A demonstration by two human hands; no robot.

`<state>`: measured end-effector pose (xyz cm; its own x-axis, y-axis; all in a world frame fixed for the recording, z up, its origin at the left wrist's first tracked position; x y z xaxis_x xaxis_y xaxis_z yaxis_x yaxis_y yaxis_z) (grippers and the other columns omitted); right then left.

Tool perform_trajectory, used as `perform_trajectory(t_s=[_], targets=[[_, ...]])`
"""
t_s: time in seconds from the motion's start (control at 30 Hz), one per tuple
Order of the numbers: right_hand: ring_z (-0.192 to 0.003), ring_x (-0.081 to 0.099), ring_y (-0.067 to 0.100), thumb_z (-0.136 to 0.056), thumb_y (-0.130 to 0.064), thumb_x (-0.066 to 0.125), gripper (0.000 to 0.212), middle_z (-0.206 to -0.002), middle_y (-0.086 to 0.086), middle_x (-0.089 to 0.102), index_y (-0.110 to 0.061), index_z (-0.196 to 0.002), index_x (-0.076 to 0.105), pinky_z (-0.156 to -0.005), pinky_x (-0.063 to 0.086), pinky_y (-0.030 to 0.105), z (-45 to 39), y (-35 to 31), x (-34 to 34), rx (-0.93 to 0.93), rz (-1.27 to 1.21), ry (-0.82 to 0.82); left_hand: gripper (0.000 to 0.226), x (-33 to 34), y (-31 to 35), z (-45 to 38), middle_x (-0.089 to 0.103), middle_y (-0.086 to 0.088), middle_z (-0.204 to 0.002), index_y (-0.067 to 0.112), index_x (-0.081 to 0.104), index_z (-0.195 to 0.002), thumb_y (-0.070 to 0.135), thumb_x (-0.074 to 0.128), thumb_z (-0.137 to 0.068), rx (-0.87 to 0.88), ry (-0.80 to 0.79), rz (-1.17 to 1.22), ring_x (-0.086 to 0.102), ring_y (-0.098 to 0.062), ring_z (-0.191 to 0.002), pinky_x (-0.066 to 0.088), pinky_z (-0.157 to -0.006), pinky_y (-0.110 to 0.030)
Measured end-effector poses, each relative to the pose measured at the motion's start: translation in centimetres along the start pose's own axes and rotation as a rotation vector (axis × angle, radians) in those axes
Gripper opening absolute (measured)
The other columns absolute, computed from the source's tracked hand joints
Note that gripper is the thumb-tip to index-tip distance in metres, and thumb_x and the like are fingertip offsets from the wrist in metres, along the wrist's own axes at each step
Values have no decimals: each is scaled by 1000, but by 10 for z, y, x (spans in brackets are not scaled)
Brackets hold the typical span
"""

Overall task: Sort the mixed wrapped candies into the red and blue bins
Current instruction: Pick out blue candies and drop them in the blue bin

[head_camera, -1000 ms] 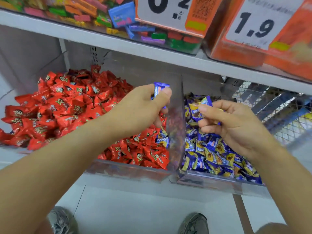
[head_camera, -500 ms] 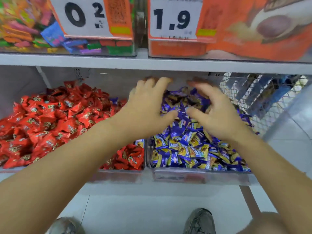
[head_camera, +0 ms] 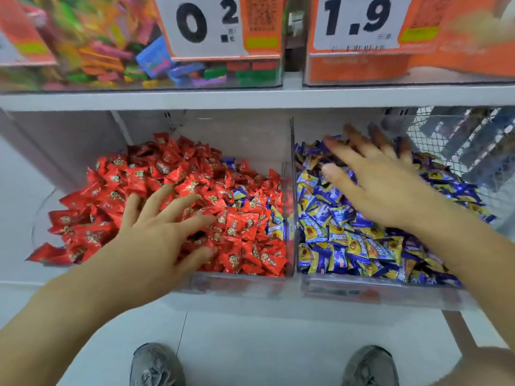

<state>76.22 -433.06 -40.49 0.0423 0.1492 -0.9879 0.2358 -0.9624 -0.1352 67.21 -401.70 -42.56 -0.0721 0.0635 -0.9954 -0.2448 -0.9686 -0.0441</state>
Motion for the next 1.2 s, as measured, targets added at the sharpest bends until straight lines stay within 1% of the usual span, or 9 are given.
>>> perform_trajectory(t_s=[0.13, 0.23, 0.37, 0.5, 0.6, 0.7, 0.77, 1.0, 1.2], targets=[[-114, 52, 27, -95, -45, 48, 46, -120, 5, 61, -17, -130, 59, -101, 34, 30, 22, -65, -36, -252, -280, 407, 86, 12, -14, -4, 6, 14, -164, 57, 27, -145, 86, -3, -69, -27, -45, -5, -7, -26, -152, -8, -115, -66], [-99, 60, 20, -91, -32, 59, 23, -105, 0, 66, -18, -107, 69, -95, 46, 32, 36, -124, -27, -501, -347, 315, 82, 12, -30, -21, 18, 18, -160, 57, 38, -138, 89, 9, -69, 79, 2, 75, -1, -19, -151, -8, -113, -68], [-117, 50, 25, -93, -47, 47, 40, -131, 1, 51, -26, -125, 59, -98, 46, 47, 29, -168, 13, -570, -112, -54, 65, 9, -46, -46, 40, 22, -147, 50, 58, -120, 85, 28, -75, 188, 81, 208, 21, -15, -147, -1, -112, -71], [-127, 40, 28, -95, -50, 52, 49, -140, 4, 39, -28, -138, 45, -104, 42, 49, 13, -176, 18, -500, 23, -145, 57, -27, -53, -30, 36, 20, -152, 49, 53, -128, 74, 40, -79, 168, 276, 272, 6, -17, -151, -3, -115, -68], [-128, 39, 27, -97, -50, 50, 45, -136, 3, 42, -28, -136, 49, -103, 40, 47, 0, -194, 10, -555, 89, -112, 64, -44, -68, 22, 48, 0, -140, 36, 55, -131, 72, 40, -81, 21, 480, 103, 30, -34, -139, 25, -108, -68], [-138, 33, 29, -98, -53, 48, 51, -149, 4, 37, -32, -143, 45, -109, 36, 52, -18, -233, 22, -742, -18, -22, 72, -27, -77, 57, 51, -4, -113, 30, 53, -127, 77, 24, -80, -219, 202, -33, 51, -31, -107, 49, -83, -48], [-150, 14, 31, -97, -60, 46, 58, -163, 0, 19, -40, -150, 36, -117, 21, 61, -31, -258, 44, -861, 2, -130, 72, -10, -79, 60, 44, 0, -110, 33, 43, -132, 74, 16, -79, -308, -27, 37, 49, -23, -107, 46, -89, -35], [-150, 12, 32, -92, -70, 42, 60, -164, -8, 13, -52, -148, 28, -108, 32, 64, -83, -249, 58, -822, 218, -204, 74, 4, -93, 22, 38, -9, -129, 39, 21, -151, 68, 39, -86, -270, -14, 141, 36, -33, -120, 32, -108, -42], [-146, 26, 33, -97, -65, 32, 59, -159, 4, 29, -42, -151, 31, -119, 26, 48, -113, -188, 54, -685, 210, -221, 82, 11, -101, -14, 42, -9, -131, 35, 41, -146, 73, 25, -76, -157, 85, 226, 34, -30, -125, 35, -108, -47]])
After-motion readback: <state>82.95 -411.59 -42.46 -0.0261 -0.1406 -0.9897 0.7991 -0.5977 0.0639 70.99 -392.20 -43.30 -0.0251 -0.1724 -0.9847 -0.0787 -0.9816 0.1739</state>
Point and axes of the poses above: each hand's wrist, its own z-axis away from the middle knuckle, its own x-axis out of the palm, y = z × x, the point moved 3 cm from there along -z, towards the middle knuckle
